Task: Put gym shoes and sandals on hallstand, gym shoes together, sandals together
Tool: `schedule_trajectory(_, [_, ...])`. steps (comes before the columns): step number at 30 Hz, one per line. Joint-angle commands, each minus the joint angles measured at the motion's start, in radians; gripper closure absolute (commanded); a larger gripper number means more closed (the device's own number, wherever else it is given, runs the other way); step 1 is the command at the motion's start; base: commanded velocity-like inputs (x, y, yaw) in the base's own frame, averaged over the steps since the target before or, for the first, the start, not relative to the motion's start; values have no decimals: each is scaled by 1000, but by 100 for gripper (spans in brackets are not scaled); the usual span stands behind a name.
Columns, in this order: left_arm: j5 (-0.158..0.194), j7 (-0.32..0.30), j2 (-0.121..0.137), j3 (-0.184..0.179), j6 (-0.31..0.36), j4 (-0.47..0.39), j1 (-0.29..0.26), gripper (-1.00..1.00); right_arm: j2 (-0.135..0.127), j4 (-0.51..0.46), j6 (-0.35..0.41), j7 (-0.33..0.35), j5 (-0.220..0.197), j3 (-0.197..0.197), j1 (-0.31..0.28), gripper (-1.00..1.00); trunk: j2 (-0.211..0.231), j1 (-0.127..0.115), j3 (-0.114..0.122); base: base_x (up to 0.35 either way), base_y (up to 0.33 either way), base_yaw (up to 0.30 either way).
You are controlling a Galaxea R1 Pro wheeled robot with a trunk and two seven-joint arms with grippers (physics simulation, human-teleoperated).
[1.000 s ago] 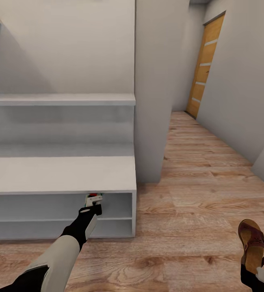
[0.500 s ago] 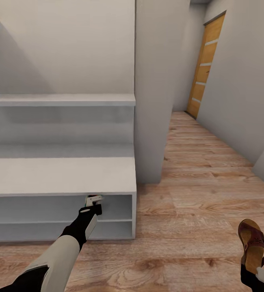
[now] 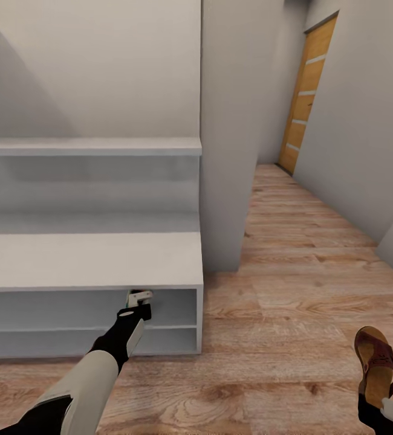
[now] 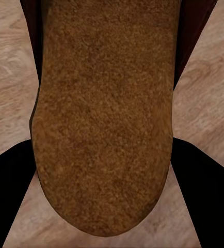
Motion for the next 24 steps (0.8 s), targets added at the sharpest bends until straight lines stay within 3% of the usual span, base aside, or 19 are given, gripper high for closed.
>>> schedule_trajectory(1, [-11,-2,-1,5,7,-1,0,100,0,1,-4,-2,-11,5,-1,100,-7,4,-6,0,0,0])
schedule_trajectory(8, [-11,-2,0,4,8,-1,0,100,0,1,-4,-2,-10,7,-1,100,-56,30,-34,0,0,0])
schedule_trajectory(24, [-11,-2,0,5,4,-6,0,100,0,1,-4,-2,-10,7,-1,100,-56,30,-34,54,0,0])
